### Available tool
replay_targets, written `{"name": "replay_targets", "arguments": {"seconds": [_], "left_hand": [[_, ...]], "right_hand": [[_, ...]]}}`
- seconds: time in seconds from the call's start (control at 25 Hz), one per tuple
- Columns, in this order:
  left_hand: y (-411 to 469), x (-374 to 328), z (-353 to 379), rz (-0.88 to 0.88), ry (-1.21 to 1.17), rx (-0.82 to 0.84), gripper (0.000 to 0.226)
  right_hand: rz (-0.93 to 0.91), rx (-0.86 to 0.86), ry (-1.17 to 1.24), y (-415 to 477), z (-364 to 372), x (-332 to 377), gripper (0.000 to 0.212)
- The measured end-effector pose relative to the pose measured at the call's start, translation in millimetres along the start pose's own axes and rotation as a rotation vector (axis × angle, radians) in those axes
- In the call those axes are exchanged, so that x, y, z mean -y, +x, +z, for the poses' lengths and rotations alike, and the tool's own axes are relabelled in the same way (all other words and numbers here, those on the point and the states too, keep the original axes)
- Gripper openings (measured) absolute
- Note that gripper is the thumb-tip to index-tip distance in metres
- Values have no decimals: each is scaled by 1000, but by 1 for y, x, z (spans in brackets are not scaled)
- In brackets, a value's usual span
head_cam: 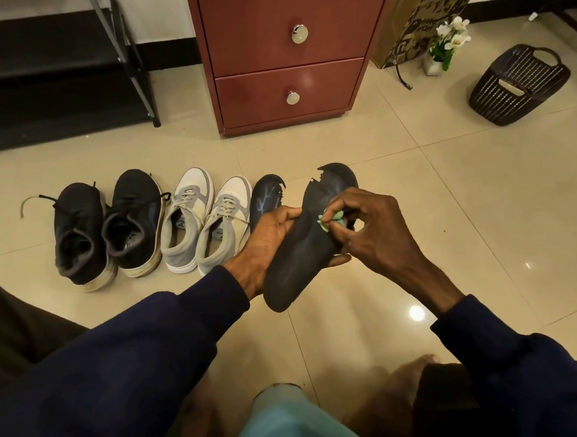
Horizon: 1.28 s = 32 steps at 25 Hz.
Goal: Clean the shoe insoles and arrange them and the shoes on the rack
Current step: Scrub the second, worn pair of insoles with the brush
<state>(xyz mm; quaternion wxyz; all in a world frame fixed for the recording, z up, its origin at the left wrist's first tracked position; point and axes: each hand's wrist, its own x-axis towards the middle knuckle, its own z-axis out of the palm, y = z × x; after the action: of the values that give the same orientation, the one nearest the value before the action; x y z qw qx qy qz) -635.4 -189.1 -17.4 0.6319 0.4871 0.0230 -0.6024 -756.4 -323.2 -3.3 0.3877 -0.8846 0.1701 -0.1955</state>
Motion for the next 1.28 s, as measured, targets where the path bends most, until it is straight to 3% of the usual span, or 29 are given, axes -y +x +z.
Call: {"name": "replay_targets", "arguments": {"seconds": [0.12,0.28,0.48,0.68,0.88,1.08,1.2,1.28], "left_hand": [[7,1,0,7,-49,29,49],[13,6,-4,-28,-87,68,51],[9,8,-3,-41,-98,133,45],[11,8,-7,-22,-61,89,44],[8,7,2,-141,-58,257,61],[10,9,-1,-99,-111,206,63],[12,9,1,-169,-67,281,69],[11,9,3,-150,-54,251,65]], "right_hand": [[112,104,134,-6,4,10,19],[-64,197,-68,-9,13,16,25],[-30,-70,-231,1,1,0,16],[-183,193,-174,-12,18,21,16],[-50,-177,-283,4,-3,-2,18],[-127,114,-158,-4,14,19,16],[-67,-112,-258,10,-1,3,20],[-44,-153,-274,7,-3,2,21]]}}
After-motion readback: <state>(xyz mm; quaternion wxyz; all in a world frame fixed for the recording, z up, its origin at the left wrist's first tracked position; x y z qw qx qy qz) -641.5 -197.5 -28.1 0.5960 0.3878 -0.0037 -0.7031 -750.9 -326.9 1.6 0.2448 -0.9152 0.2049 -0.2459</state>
